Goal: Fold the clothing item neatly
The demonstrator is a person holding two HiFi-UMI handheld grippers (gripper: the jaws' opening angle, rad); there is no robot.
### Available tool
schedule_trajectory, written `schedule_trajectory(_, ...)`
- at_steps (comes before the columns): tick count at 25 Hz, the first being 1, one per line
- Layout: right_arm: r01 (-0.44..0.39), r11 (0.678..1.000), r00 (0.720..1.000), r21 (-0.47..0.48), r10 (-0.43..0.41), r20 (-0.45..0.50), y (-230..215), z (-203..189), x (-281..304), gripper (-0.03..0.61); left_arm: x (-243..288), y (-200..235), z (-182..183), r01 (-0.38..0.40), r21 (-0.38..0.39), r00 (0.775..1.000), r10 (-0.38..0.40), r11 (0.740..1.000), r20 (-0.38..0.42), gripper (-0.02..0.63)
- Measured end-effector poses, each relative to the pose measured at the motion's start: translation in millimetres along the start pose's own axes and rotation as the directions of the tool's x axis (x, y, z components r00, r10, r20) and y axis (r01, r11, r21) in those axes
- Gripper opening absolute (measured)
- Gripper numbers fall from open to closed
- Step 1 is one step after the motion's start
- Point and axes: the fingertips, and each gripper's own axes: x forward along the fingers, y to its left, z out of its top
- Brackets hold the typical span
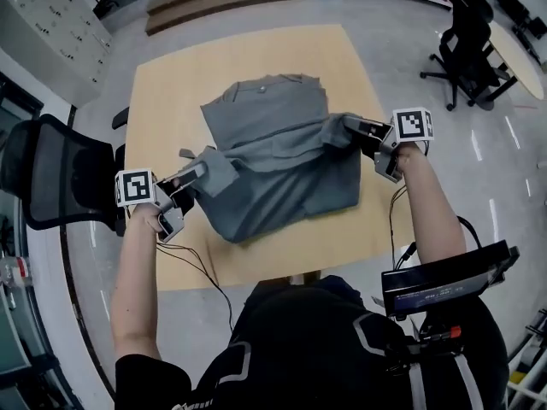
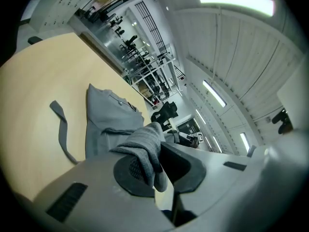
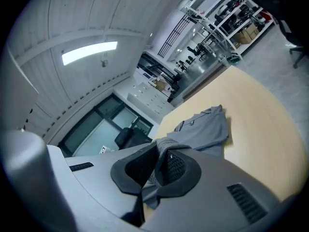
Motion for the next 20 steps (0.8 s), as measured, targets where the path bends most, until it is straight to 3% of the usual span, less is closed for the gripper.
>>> schedule_trajectory(5,0.056,0.998,0.997,0.030,-0.057,0.050,-16.0,30.2,26.6,0.018,9.0,32.6,46.0,0.041,-0.011,0.999,-0.041,0.999,0.000,0.021)
schedule_trajectory(10,0.037,0.999,0.998,-0.003,-0.036,0.059,-19.6,59.8,46.8,0.018,23.4,46.8,78.3,0.061,-0.004,0.998,-0.061,0.998,0.011,0.021)
schedule_trajectory(16,0.034,0.999,0.999,0.016,-0.034,0.025,-59.6,86.3,76.7,0.018,45.6,80.6,115.9,0.028,-0.046,0.999,-0.026,0.999,0.041,0.021)
schedule_trajectory(20,0.041,0.995,0.999,0.087,-0.042,0.009,-102.2,99.7,97.1,0.018,61.3,113.0,136.6,-0.015,-0.094,0.997,0.022,0.995,0.068,0.021)
